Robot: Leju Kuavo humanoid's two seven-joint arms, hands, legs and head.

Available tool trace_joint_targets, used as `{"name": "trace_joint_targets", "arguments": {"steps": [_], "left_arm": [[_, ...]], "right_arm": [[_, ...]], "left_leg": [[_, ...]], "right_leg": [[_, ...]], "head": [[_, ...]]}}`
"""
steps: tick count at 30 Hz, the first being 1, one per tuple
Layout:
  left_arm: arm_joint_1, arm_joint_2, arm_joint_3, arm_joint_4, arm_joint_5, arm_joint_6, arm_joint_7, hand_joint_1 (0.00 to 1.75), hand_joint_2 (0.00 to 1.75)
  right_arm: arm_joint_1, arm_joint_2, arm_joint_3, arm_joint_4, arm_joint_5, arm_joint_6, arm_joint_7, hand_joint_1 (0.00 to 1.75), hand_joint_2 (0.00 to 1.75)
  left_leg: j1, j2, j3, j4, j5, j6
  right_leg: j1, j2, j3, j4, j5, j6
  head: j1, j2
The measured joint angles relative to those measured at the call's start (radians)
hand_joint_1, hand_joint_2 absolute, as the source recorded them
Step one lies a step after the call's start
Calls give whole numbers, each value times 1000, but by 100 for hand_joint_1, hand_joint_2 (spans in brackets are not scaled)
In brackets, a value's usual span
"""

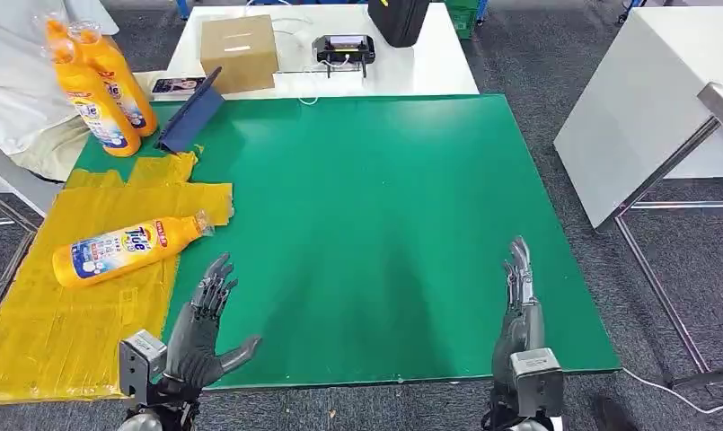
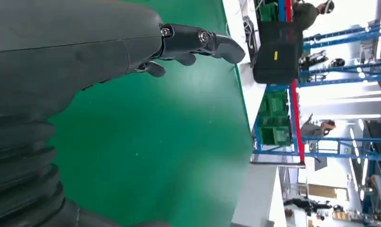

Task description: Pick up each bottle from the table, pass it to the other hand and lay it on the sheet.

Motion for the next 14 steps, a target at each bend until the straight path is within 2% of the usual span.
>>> {"name": "trace_joint_targets", "arguments": {"steps": [14], "left_arm": [[-6, -15, -35, 10, -84, 42, -59, 0, 175]], "right_arm": [[-11, 11, -6, 11, -14, 27, 0, 0, 0]], "left_leg": [[0, 0, 0, 0, 0, 0]], "right_leg": [[0, 0, 0, 0, 0, 0]], "head": [[0, 0]]}}
